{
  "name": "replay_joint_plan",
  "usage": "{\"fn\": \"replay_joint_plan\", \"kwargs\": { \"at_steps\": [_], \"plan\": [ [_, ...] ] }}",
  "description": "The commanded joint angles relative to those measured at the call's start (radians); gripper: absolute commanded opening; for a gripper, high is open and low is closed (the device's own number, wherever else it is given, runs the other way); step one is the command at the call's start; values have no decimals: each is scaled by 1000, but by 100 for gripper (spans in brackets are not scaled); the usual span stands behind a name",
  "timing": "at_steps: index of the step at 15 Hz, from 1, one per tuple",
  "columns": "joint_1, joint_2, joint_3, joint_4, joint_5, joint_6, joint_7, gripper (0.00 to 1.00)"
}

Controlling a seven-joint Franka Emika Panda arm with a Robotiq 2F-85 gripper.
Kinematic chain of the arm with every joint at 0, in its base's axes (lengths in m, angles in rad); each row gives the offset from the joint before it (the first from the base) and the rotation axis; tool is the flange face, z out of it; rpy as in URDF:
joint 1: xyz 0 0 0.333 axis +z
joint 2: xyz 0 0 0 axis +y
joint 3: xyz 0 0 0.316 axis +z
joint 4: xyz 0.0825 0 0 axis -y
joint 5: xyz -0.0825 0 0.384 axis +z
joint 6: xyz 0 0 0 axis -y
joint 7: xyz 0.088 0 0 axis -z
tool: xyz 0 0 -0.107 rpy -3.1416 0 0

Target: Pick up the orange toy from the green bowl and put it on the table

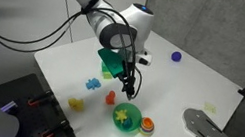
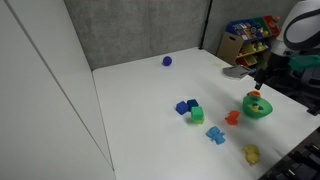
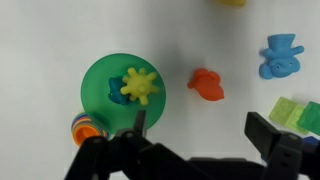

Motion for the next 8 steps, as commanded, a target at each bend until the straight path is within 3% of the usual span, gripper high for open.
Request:
{"fn": "replay_joint_plan", "kwargs": {
  "at_steps": [1,5,8],
  "plan": [
    [47,-101,-22,8,-107,-126,164,100],
    [73,-229,2,0,-159,-250,223,100],
    [82,-324,11,-2,-119,-330,149,100]
  ]
}}
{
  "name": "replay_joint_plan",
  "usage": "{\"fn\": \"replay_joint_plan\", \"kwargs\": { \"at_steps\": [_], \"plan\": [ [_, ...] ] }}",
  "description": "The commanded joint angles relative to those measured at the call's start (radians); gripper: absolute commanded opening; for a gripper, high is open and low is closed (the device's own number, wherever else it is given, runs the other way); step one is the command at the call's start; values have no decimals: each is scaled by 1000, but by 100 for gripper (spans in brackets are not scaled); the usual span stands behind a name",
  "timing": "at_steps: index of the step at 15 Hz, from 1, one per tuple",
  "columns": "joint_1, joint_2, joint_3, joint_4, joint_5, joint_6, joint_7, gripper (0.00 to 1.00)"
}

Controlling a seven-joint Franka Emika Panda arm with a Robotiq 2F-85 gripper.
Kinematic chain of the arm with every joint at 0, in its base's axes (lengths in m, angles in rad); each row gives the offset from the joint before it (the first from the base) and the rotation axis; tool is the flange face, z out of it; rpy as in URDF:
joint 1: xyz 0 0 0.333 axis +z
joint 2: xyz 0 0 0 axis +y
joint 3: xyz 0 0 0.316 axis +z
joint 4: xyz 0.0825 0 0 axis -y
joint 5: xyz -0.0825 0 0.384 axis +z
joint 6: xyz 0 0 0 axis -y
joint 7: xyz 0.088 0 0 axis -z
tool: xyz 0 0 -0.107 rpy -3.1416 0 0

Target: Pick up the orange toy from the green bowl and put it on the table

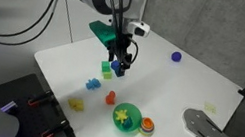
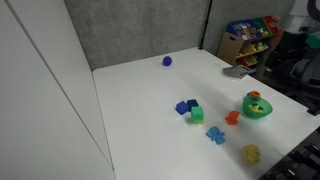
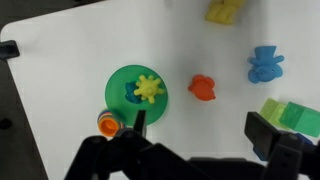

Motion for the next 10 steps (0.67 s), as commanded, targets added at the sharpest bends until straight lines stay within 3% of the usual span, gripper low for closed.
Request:
{"fn": "replay_joint_plan", "kwargs": {
  "at_steps": [1,6,10],
  "plan": [
    [12,-128,7,-11,23,-103,-62,100],
    [21,-227,10,-5,28,-191,-102,100],
    [18,-216,14,-1,16,-177,-81,100]
  ]
}}
